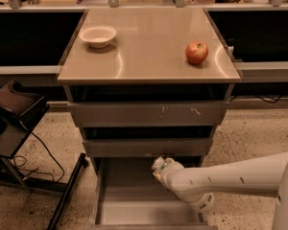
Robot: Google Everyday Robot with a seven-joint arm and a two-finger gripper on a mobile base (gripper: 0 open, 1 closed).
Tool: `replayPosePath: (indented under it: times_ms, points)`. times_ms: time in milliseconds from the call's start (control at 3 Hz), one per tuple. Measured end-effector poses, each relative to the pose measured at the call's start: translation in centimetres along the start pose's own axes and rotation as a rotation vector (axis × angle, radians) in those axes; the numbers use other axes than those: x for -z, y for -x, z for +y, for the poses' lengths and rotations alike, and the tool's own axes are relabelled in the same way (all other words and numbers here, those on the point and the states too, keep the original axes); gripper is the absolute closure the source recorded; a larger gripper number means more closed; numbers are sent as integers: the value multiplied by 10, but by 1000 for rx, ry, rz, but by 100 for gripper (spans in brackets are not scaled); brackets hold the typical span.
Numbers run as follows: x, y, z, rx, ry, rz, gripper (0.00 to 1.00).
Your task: Pick 7up can from bottom drawer and place on counter
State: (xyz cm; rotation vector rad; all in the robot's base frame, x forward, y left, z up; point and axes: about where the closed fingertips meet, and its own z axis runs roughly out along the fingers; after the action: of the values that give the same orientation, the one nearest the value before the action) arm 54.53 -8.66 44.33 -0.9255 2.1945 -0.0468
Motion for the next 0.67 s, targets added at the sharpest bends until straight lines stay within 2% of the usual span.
replayPosePath:
  times_ms: [333, 667]
  points:
    - [28, -9, 0, -3, -17, 42, 100]
    - [28, -9, 0, -3, -17, 42, 100]
